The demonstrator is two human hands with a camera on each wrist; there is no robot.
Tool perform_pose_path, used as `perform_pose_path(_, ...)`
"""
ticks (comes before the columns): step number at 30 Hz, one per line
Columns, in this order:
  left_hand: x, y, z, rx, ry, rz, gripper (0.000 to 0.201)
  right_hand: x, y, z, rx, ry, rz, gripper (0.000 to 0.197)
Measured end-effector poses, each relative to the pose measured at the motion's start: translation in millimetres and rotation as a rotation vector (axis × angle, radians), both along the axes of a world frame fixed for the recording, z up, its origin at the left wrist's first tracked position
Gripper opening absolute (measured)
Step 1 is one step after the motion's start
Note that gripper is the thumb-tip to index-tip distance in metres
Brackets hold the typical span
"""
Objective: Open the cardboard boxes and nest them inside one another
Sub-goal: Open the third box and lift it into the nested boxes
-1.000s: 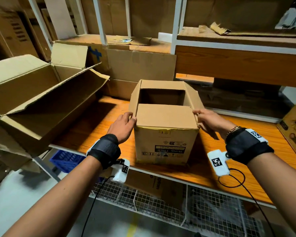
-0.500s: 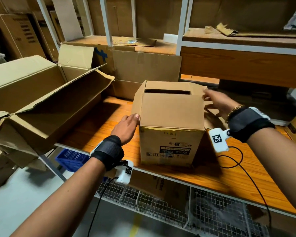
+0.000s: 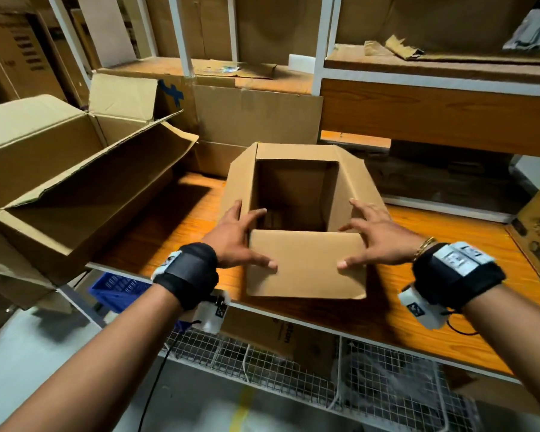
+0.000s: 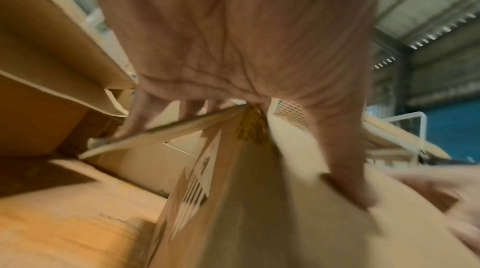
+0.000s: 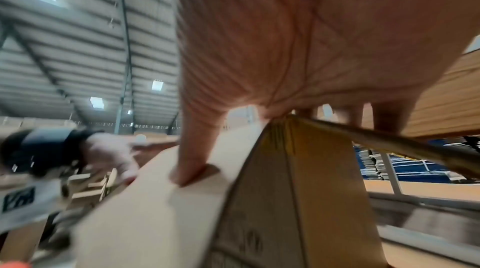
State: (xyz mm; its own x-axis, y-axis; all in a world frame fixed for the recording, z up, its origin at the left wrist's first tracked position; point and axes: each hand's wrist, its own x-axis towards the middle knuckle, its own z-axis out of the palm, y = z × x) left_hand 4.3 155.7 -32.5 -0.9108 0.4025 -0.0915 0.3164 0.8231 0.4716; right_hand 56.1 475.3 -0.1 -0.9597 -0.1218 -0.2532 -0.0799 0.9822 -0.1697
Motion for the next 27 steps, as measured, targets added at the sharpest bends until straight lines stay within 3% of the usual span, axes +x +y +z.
perform_pose_path(4, 2, 12, -12, -0.101, 0.276, 0.087, 0.074, 7, -10, -22, 0.044, 0.316, -0.054, 0.068)
perform_pose_path(8, -11, 3, -4, -0.126, 0.243, 0.036, 0.075, 15, -22, -27, 0.146, 0.382, -0.093, 0.070)
perform_pose_path(11, -26, -19, 9, -0.267, 0.282, 0.054, 0.077, 25, -45, -27, 0.155, 0.438, -0.040, 0.066)
perform_pose_path(15, -17, -18, 22, -0.457, 0.392, 0.110, 0.066, 29, -65, -14, -0.042, 0.411, 0.049, 0.045)
perform_pose_path(18, 8, 19, 24, -0.304, 0.259, -0.086, 0.050, 13, -61, -7, -0.081, 0.382, 0.078, 0.040)
perform_pose_path(20, 28, 44, 20, -0.203, 0.153, -0.165, 0.058, -1, -51, -4, -0.081, 0.309, 0.083, 0.042)
perform_pose_path(23, 42, 63, 13, -0.256, 0.190, -0.181, 0.088, -24, -30, 5, -0.052, 0.202, 0.085, 0.043)
perform_pose_path(27, 35, 55, 13, -0.233, 0.223, -0.218, 0.089, -44, -3, 13, 0.065, 0.147, -0.003, 0.044)
